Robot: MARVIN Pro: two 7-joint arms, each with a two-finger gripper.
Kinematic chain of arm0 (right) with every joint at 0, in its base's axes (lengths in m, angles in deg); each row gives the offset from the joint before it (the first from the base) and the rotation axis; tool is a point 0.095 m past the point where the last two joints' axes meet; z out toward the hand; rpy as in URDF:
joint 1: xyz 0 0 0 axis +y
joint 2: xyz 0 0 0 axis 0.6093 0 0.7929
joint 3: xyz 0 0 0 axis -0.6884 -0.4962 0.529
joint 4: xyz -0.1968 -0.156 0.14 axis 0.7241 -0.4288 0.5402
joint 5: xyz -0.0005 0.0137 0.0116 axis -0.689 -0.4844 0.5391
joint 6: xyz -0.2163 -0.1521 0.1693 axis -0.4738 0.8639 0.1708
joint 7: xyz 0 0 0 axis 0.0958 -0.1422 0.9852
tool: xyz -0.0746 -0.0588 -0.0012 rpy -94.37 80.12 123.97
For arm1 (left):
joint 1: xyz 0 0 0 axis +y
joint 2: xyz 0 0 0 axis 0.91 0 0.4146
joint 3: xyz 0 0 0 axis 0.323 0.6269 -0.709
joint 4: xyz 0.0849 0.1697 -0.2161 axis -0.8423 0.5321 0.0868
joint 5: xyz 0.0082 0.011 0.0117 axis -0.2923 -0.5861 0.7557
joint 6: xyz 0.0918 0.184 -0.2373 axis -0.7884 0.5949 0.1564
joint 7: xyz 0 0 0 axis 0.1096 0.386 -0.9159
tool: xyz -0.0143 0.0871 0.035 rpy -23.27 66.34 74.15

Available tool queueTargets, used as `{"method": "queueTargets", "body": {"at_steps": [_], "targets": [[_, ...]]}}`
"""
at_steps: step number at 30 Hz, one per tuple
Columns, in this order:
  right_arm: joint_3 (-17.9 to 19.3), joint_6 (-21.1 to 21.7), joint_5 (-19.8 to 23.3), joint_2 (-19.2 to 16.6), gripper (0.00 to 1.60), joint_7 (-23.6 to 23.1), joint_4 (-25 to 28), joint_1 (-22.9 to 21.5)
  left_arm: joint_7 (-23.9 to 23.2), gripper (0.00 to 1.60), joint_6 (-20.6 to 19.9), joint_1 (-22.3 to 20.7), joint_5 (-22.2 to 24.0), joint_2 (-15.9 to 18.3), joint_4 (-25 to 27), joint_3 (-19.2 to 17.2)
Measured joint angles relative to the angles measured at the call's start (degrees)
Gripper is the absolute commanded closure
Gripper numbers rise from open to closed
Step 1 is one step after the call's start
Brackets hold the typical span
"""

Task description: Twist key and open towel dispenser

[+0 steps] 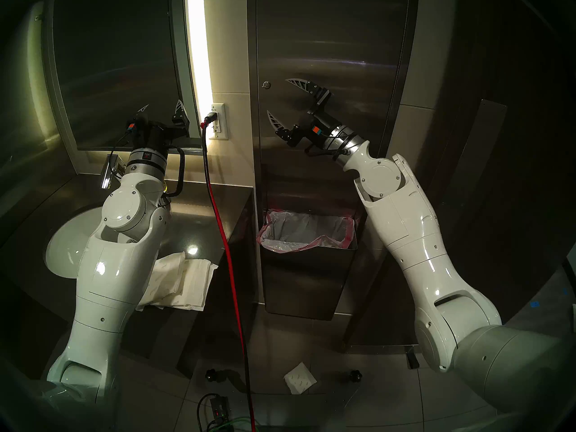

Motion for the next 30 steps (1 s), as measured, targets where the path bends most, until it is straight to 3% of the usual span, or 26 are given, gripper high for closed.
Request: {"method": "queueTargets", "body": {"at_steps": [11,19,30], "targets": [[-0.4,10.0,-5.6,3.9,0.0,5.3,5.5,2.7,0.0,0.0,0.0,0.0,0.0,0.0,0.0,0.0],[-1.8,14.2,-7.2,5.9,0.0,6.6,7.2,5.0,0.0,0.0,0.0,0.0,0.0,0.0,0.0,0.0],[-2.1,18.1,-10.3,8.0,0.0,9.2,3.8,4.0,0.0,0.0,0.0,0.0,0.0,0.0,0.0,0.0]]}}
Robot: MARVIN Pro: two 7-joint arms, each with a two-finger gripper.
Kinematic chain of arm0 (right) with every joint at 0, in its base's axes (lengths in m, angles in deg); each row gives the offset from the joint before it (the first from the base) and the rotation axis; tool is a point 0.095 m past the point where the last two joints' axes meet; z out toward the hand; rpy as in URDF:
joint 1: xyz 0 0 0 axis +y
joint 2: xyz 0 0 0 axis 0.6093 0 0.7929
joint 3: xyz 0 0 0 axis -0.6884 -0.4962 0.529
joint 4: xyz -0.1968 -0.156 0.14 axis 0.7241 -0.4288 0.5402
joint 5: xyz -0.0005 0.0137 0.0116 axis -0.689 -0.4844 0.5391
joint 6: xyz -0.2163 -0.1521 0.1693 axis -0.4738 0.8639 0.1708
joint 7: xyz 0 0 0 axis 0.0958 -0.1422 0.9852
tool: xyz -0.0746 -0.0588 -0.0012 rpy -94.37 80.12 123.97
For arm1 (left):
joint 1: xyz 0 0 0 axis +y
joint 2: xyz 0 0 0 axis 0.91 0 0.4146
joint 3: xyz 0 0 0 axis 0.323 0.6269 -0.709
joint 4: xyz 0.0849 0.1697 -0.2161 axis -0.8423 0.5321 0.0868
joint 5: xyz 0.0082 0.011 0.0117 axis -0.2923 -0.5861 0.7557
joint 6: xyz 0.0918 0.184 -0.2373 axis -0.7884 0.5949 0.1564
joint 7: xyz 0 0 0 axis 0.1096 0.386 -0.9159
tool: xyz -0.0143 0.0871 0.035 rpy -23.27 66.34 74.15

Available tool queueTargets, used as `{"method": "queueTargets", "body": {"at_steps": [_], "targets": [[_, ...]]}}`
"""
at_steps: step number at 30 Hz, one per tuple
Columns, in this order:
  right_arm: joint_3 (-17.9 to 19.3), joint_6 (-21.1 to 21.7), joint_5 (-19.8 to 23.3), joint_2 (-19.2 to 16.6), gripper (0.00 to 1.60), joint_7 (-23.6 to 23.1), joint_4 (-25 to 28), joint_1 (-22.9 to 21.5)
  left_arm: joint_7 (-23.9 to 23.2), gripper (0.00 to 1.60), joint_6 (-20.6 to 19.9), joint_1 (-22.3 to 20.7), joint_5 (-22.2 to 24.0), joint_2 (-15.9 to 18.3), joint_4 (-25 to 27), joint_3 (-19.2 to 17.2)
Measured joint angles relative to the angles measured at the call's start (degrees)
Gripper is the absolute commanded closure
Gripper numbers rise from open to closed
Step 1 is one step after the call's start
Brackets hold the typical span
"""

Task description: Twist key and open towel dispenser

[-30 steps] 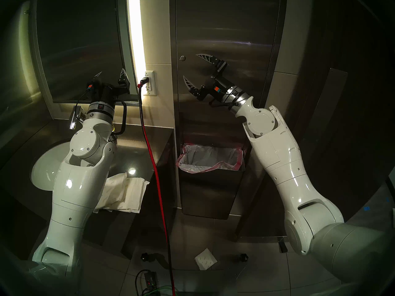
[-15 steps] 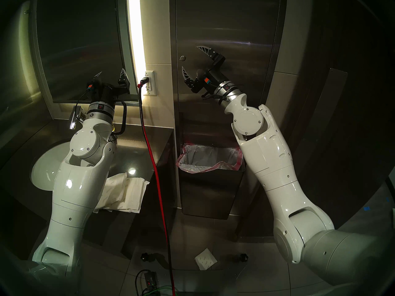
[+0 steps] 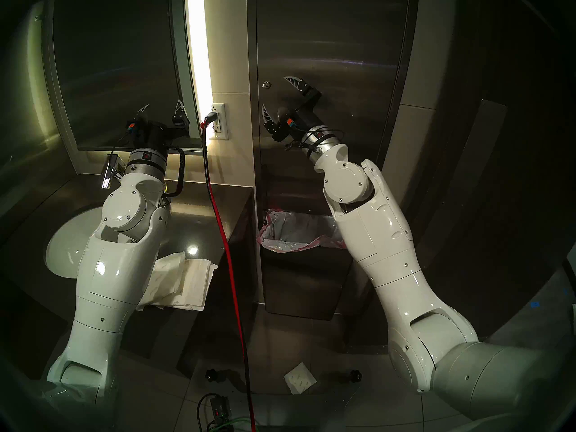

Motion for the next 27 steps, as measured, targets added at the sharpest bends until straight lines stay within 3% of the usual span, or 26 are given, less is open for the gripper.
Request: {"method": "queueTargets", "body": {"at_steps": [12,27], "targets": [[-1.8,0.8,-2.9,0.6,0.0,-0.4,-5.0,-4.4,0.0,0.0,0.0,0.0,0.0,0.0,0.0,0.0],[-3.2,-0.5,-4.5,0.6,0.0,-2.3,-5.1,-7.5,0.0,0.0,0.0,0.0,0.0,0.0,0.0,0.0]]}}
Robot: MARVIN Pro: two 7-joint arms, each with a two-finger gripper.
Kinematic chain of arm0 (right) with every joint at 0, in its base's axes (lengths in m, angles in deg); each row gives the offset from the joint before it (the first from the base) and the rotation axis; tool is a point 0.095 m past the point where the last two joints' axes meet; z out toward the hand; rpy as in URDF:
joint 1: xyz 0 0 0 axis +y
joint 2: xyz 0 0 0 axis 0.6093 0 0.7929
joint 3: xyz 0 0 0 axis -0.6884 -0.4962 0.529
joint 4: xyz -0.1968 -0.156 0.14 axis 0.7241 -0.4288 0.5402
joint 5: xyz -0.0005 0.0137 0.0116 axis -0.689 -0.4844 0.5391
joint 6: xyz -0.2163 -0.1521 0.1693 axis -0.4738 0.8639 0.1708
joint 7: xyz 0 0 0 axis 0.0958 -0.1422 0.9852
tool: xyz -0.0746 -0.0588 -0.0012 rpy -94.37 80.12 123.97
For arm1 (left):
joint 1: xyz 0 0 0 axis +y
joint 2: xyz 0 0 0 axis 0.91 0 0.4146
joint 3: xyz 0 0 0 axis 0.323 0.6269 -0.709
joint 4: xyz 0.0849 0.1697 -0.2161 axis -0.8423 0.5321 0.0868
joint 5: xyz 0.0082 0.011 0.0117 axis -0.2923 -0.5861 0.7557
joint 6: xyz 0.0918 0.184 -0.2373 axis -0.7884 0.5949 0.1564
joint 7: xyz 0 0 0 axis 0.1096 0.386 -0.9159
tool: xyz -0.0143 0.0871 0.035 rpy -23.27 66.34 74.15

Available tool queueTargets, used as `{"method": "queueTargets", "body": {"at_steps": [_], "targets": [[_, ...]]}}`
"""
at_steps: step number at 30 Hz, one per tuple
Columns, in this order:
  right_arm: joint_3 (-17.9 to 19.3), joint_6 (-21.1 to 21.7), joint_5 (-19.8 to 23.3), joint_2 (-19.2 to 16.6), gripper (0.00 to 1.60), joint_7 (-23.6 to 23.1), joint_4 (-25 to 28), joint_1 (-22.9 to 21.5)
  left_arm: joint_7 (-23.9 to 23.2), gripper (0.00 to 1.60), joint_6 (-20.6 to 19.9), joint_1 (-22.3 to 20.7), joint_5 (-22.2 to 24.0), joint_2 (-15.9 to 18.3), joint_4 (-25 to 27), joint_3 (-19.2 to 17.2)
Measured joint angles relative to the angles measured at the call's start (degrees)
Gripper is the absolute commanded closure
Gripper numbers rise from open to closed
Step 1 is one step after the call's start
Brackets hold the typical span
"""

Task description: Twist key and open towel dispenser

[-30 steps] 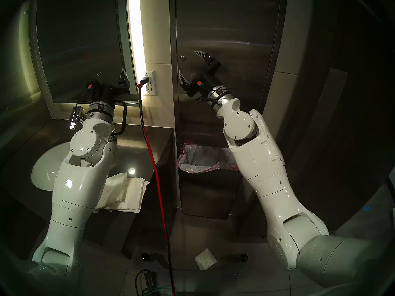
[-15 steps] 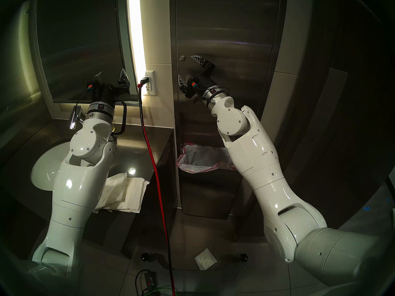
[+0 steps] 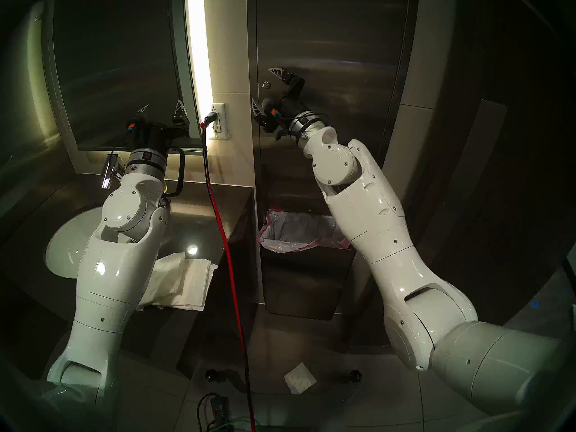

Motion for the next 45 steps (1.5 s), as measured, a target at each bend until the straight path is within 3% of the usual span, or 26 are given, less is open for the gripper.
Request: {"method": "queueTargets", "body": {"at_steps": [34,45], "targets": [[0.7,-8.7,-4.2,-3.1,0.0,-0.9,-10.8,-8.7,0.0,0.0,0.0,0.0,0.0,0.0,0.0,0.0],[1.0,-10.4,-4.2,-3.3,0.0,-1.2,-11.2,-9.8,0.0,0.0,0.0,0.0,0.0,0.0,0.0,0.0]]}}
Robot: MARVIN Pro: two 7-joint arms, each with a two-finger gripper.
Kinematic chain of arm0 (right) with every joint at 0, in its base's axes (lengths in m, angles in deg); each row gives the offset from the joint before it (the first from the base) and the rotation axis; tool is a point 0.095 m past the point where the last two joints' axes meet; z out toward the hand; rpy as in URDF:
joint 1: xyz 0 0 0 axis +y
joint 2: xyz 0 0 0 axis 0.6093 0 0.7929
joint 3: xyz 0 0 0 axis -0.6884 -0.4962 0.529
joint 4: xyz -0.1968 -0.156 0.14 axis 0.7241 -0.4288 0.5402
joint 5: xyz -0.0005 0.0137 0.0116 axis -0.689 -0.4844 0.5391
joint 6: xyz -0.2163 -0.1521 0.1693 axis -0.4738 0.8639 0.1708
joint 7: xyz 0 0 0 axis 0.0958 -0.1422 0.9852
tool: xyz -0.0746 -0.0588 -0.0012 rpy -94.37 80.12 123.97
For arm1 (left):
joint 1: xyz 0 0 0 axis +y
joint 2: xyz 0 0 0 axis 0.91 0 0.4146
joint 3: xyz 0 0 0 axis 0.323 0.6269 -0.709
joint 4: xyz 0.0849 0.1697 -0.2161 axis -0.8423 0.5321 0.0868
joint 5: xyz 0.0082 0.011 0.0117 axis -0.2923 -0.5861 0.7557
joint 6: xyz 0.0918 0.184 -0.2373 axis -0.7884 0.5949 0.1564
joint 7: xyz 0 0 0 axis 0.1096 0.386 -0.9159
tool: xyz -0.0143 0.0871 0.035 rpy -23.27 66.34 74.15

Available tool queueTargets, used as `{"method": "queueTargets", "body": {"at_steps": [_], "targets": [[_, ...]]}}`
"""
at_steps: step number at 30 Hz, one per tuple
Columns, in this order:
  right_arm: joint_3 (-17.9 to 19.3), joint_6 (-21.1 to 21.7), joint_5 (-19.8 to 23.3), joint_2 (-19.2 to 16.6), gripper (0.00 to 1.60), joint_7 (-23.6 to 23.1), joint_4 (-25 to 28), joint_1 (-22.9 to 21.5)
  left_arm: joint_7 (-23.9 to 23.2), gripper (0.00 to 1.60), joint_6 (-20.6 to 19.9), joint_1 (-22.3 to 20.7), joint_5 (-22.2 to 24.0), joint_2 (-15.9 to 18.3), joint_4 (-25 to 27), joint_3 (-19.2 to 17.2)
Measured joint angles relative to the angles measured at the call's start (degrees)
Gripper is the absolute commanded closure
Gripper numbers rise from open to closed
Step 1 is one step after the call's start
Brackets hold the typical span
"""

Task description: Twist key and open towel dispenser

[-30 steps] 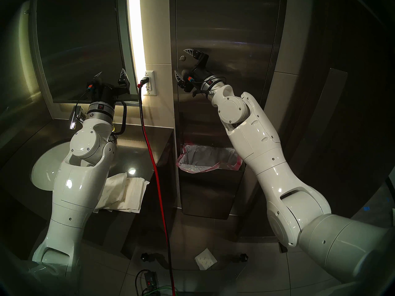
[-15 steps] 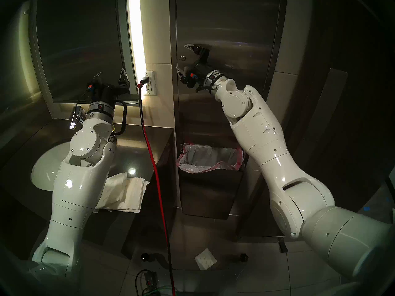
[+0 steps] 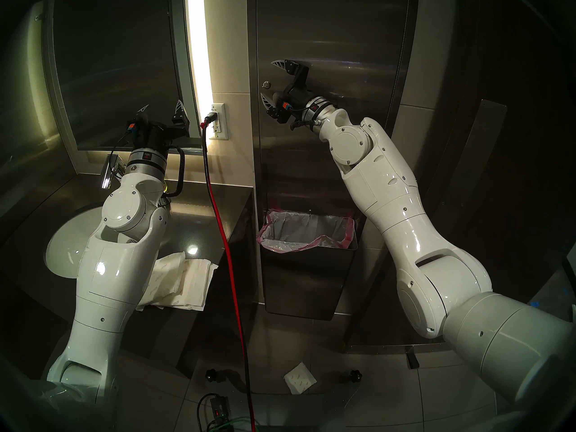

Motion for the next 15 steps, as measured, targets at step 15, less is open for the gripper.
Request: {"method": "queueTargets", "body": {"at_steps": [15], "targets": [[0.6,-1.1,1.3,0.0,0.2,-2.7,-0.2,-0.5,0.0,0.0,0.0,0.0,0.0,0.0,0.0,0.0]]}}
